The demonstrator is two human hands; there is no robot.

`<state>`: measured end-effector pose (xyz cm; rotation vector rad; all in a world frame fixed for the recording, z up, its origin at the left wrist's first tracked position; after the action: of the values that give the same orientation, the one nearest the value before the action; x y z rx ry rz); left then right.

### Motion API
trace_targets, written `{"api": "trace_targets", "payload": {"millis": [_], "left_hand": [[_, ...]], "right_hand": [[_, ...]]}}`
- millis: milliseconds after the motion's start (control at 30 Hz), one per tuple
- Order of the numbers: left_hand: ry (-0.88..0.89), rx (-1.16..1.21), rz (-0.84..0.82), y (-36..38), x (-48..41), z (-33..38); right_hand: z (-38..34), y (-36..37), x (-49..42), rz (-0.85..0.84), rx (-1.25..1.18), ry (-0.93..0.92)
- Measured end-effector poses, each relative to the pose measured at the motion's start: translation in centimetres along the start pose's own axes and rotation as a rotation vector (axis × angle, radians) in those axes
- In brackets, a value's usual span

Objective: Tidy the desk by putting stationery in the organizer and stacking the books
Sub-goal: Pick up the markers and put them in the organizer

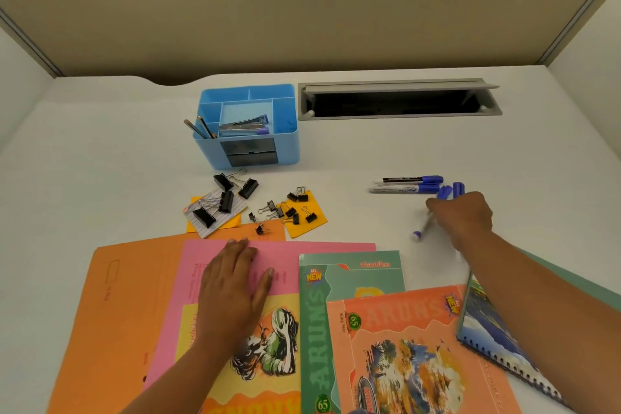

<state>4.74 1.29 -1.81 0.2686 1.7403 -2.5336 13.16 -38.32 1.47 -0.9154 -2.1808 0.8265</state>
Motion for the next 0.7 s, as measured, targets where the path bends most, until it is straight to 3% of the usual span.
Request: {"api": "trace_targets", "payload": {"millis": [167,267,333,500,700], "left_hand": [[0.005,-0.011,-0.035,-0.2,-0.5,-0.2],[0.018,0.016,0.062,-1.9,-1.5,1.4],[0.028,0.168,0.117,-3.5,-2.8,3.8],[-0.068,0.667,-0.122,-8.1,-7.9,10.9],[-0.001,0.642,-0.174,-11.3,-10.6,13.4]], "right_hand": [[0.0,-2.1,2.6,0.059,-0.071,-0.073],[-1.2,-3.1,6.1,0.051,-0.130,-0.307],[-2.3,-3.0,8.9,-0.028,-0.140,-0.470],[-5.2,-1.4,14.9,-0.225,-0.161,-0.740],[-7.2,-0.4,17.2,-0.292,-0.124,-0.951]]}}
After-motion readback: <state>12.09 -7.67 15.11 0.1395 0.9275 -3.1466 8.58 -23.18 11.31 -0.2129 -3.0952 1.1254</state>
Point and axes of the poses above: each hand's wrist, its own x-axis away from the middle knuckle, its own y-axis out of the palm, z = x × y, the point moved 2 cm from there along -x, towards the middle knuckle, and after that the axes turned 4 degrees about z, right-handed, at the moved point
